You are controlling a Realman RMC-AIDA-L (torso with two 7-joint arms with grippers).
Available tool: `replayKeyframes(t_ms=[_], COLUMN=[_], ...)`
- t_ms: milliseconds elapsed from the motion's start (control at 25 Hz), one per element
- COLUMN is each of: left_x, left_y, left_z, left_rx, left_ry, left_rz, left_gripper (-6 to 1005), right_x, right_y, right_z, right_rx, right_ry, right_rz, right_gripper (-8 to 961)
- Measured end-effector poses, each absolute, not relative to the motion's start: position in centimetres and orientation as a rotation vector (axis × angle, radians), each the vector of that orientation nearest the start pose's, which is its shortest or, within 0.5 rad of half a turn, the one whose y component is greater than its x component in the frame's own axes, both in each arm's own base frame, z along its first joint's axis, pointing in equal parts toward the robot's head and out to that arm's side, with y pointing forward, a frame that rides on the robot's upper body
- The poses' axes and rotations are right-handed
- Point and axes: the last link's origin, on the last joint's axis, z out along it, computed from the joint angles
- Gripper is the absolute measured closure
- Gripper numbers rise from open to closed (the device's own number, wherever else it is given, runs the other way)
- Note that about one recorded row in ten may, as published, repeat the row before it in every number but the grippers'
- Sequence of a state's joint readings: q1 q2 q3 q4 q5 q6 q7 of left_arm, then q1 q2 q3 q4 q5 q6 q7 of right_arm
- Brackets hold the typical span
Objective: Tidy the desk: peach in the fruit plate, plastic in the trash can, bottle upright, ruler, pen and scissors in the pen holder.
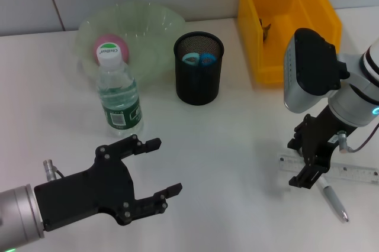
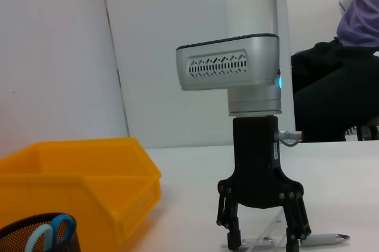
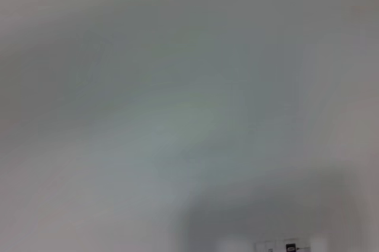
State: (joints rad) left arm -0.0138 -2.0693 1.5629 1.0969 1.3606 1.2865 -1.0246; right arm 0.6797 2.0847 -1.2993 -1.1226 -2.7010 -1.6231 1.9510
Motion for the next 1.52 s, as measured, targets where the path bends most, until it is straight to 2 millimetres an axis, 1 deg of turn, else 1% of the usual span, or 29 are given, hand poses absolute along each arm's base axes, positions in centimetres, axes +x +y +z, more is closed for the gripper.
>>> replayKeyframes(t_ms=[680, 880, 1320, 1520], left_x=[-23.43, -23.42, -23.43, -23.43], left_y=[23.71, 23.67, 23.64, 23.61], left_z=[-4.05, -3.93, -3.90, -3.86], left_rx=[-2.702, -2.703, -2.704, -2.705], left_ry=[-0.038, -0.035, -0.035, -0.034], left_rz=[-0.776, -0.782, -0.785, -0.789], left_gripper=[218, 218, 217, 218], right_x=[21.62, 21.60, 21.40, 21.33], right_y=[35.23, 35.38, 35.65, 35.71], right_z=[-1.47, -1.42, -1.50, -1.40], right_rx=[-2.902, -2.894, -2.892, -2.893], right_ry=[0.346, 0.340, 0.332, 0.338], right_rz=[-0.853, -0.851, -0.855, -0.847], right_gripper=[278, 400, 466, 566])
